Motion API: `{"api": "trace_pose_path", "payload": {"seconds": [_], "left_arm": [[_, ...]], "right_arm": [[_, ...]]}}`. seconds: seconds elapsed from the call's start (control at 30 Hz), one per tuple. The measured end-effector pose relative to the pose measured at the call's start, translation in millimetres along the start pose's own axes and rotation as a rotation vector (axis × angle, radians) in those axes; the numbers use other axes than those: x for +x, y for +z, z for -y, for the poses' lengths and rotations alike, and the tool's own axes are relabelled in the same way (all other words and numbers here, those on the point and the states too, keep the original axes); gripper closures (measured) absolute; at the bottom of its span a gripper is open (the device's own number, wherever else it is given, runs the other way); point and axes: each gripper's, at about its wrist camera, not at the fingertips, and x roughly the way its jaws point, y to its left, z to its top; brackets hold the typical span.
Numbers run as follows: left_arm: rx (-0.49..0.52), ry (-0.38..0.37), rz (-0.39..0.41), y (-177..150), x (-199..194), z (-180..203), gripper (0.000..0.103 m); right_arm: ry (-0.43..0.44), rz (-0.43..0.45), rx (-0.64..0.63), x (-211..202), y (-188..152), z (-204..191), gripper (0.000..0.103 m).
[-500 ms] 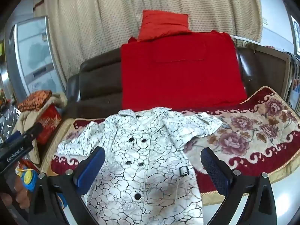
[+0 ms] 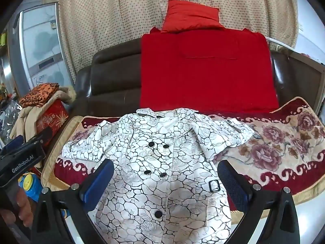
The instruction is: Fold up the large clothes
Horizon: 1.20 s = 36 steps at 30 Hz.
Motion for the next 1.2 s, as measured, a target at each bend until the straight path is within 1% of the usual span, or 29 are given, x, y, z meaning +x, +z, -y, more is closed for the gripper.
{"api": "trace_pose_path", "payload": {"seconds": [0.6,1.2], "left_arm": [[-0.001,0.020,-0.035,1.9,23.2,3.0,0.000],[0.023,0.008,-0.058,-3.0,35.0,16.1,0.000]], "right_arm": [[0.004,-0.032,0.019,27.0,5.6,4.8,0.000],[0.005,-0.055,0.023,39.9,4.3,10.0,0.000]]}}
